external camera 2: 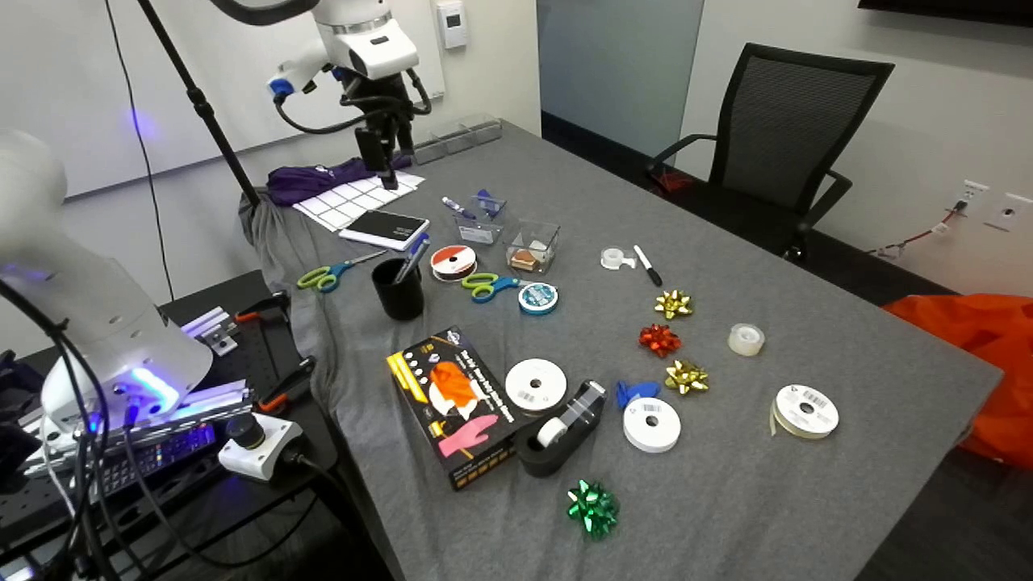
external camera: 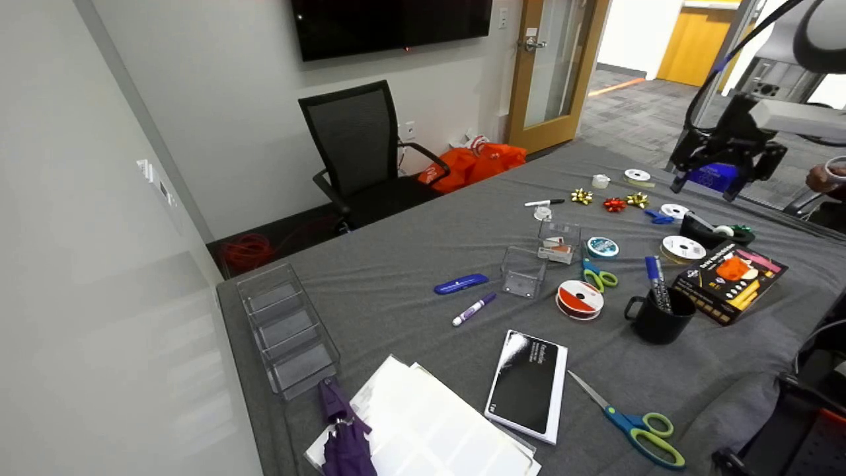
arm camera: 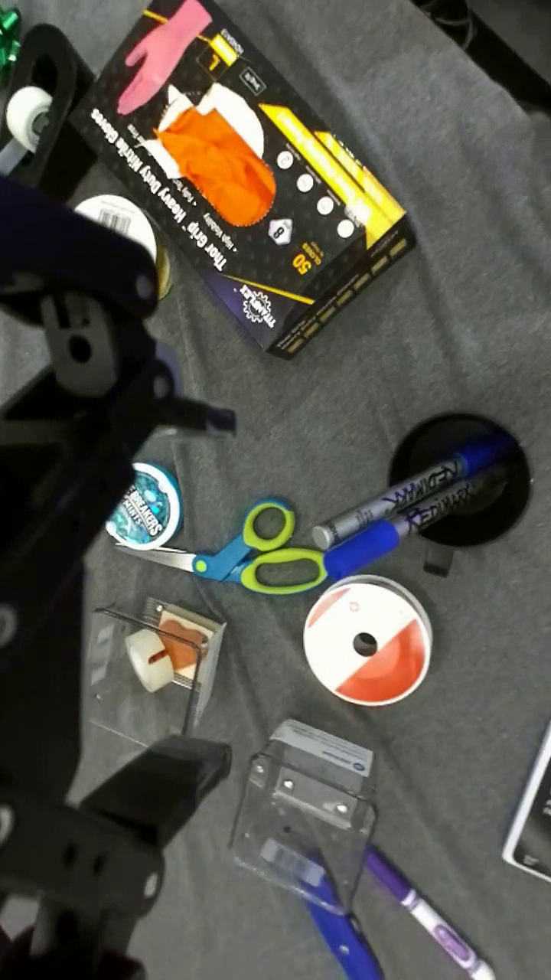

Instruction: Pour the contents in the clear container on the right onto the table.

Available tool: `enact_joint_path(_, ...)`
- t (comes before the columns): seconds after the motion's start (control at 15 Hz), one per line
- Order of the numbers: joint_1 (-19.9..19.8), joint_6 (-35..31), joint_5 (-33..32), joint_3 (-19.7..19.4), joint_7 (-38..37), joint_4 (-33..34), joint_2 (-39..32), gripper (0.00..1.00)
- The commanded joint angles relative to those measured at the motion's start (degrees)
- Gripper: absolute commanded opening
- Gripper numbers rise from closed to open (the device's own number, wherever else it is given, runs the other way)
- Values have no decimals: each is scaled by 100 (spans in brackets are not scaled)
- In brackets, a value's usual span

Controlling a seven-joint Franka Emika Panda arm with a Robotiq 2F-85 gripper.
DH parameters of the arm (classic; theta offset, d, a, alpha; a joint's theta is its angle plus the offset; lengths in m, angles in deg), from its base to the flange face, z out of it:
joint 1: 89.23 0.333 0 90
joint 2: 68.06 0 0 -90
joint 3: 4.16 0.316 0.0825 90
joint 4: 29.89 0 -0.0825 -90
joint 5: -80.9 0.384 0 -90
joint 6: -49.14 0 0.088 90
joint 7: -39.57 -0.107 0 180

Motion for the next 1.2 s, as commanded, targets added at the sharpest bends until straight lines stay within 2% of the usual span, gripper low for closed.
enact_joint_path(0.0,-137,-448,664,25,-540,545,-963,100)
enact_joint_path(0.27,-61,-1132,1611,33,-950,965,-1776,100)
enact_joint_path(0.47,-18,-1530,1878,63,-1371,1411,-2401,100)
enact_joint_path(0.67,78,-1644,1428,-21,-2203,1909,-2990,100)
enact_joint_path(0.87,225,-1399,800,-141,-2988,2453,-3534,100)
enact_joint_path(1.13,289,-1130,459,-91,-3269,3049,-4066,100)
